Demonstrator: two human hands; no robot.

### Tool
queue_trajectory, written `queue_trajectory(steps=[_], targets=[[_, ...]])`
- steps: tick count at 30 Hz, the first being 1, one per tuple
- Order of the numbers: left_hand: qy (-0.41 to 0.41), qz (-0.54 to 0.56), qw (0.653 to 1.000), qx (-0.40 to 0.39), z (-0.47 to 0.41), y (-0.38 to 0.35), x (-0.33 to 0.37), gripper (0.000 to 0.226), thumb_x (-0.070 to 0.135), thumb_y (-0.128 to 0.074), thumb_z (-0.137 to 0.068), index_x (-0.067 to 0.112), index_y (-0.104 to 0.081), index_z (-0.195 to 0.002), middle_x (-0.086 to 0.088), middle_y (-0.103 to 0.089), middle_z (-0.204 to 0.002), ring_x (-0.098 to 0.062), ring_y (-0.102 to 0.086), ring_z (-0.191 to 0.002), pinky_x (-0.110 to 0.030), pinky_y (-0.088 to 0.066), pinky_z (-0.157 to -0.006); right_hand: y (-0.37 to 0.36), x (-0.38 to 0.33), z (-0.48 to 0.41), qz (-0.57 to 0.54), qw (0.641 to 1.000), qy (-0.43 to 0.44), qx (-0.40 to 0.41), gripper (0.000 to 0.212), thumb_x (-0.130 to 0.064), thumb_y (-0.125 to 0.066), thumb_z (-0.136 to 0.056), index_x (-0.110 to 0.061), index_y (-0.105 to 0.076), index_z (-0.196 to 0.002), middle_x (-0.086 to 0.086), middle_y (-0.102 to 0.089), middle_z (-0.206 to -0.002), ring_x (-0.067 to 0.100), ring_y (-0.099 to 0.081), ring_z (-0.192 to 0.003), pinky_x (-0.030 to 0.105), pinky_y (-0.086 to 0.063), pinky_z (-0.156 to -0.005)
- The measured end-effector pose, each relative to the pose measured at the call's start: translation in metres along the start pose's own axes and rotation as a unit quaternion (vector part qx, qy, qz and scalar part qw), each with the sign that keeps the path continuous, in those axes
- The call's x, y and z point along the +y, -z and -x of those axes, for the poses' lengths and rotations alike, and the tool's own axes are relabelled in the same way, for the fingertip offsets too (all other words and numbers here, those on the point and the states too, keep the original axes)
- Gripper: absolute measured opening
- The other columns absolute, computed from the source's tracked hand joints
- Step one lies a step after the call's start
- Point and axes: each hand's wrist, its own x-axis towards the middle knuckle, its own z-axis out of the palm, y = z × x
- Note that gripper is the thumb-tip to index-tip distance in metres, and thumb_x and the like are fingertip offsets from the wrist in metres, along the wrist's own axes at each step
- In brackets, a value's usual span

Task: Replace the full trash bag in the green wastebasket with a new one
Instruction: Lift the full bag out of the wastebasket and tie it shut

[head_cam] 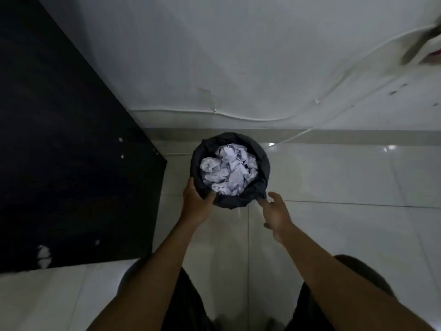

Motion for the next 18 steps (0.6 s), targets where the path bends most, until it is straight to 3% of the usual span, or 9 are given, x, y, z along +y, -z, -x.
queue_trajectory(steps=[2,4,6,8,11,13,15,18], targets=[[0.016,-0.006,1.000,0.017,-0.013,-0.008,-0.007,0.082,0.032,-0.067,-0.083,0.017,-0.025,-0.152,-0.009,-0.042,-0.149,-0.027,-0.047,-0.132,-0.039,-0.042,-0.107,-0.008,0.006,-0.013,-0.052,0.998,0.004,-0.017,0.024,-0.034,-0.047,-0.100,-0.027,-0.045,-0.123,0.019,-0.052,-0.131,0.037,-0.054,-0.104,0.058,-0.046,-0.098],[0.058,-0.015,0.998,-0.001,-0.017,-0.014,-0.011,0.085,0.031,-0.062,-0.091,0.026,-0.007,-0.156,-0.006,-0.035,-0.154,-0.030,-0.044,-0.134,-0.040,-0.040,-0.108,-0.014,0.011,-0.020,-0.095,0.994,-0.002,-0.049,0.039,-0.043,-0.043,-0.100,-0.032,-0.041,-0.138,0.001,-0.049,-0.131,0.030,-0.050,-0.110,0.050,-0.047,-0.095],[0.083,0.018,0.996,-0.012,-0.007,-0.017,-0.016,0.091,0.040,-0.064,-0.086,0.040,-0.002,-0.152,-0.001,-0.036,-0.153,-0.031,-0.050,-0.128,-0.048,-0.044,-0.104,-0.019,0.017,-0.016,-0.112,0.991,-0.022,-0.072,0.049,-0.046,-0.043,-0.100,-0.033,-0.035,-0.146,-0.002,-0.047,-0.132,0.026,-0.050,-0.109,0.045,-0.047,-0.095],[0.093,0.082,0.992,0.003,0.008,-0.017,-0.017,0.092,0.047,-0.070,-0.071,0.048,-0.014,-0.145,0.000,-0.042,-0.149,-0.027,-0.054,-0.122,-0.051,-0.051,-0.096,-0.017,0.020,-0.010,-0.123,0.989,-0.039,-0.077,0.050,-0.045,-0.043,-0.100,-0.032,-0.034,-0.147,0.003,-0.049,-0.132,0.027,-0.051,-0.108,0.044,-0.047,-0.095],[0.129,0.166,0.977,0.019,0.026,-0.023,-0.014,0.079,0.019,-0.075,-0.079,0.035,-0.026,-0.139,0.001,-0.052,-0.130,-0.019,-0.061,-0.105,-0.040,-0.059,-0.078,-0.011,0.014,-0.006,-0.185,0.978,-0.070,-0.065,0.049,-0.047,-0.043,-0.100,-0.026,-0.040,-0.144,0.005,-0.051,-0.136,0.031,-0.052,-0.116,0.045,-0.047,-0.095],[0.177,0.180,0.968,0.005,0.041,-0.029,-0.013,0.075,0.011,-0.075,-0.081,0.027,-0.028,-0.136,-0.001,-0.058,-0.117,-0.018,-0.067,-0.086,-0.037,-0.060,-0.070,-0.007,0.010,-0.005,-0.208,0.974,-0.069,-0.057,0.046,-0.047,-0.048,-0.098,-0.023,-0.046,-0.138,0.005,-0.053,-0.132,0.031,-0.055,-0.114,0.046,-0.048,-0.094],[0.223,0.184,0.957,-0.031,0.049,-0.030,-0.016,0.073,0.021,-0.080,-0.078,0.025,-0.030,-0.132,-0.003,-0.063,-0.111,-0.021,-0.070,-0.080,-0.039,-0.061,-0.070,-0.004,0.007,-0.005,-0.210,0.976,-0.052,-0.039,0.037,-0.036,-0.054,-0.098,-0.018,-0.052,-0.131,0.006,-0.057,-0.127,0.030,-0.059,-0.110,0.046,-0.051,-0.092],[0.273,0.189,0.940,-0.072,0.052,-0.018,-0.018,0.066,0.044,-0.078,-0.077,0.028,-0.040,-0.129,-0.002,-0.060,-0.120,-0.023,-0.065,-0.097,-0.042,-0.060,-0.072,-0.001,0.010,-0.001,-0.229,0.972,-0.048,-0.030,0.013,-0.020,-0.059,-0.097,-0.013,-0.063,-0.107,0.011,-0.064,-0.118,0.033,-0.063,-0.105,0.044,-0.055,-0.083]])
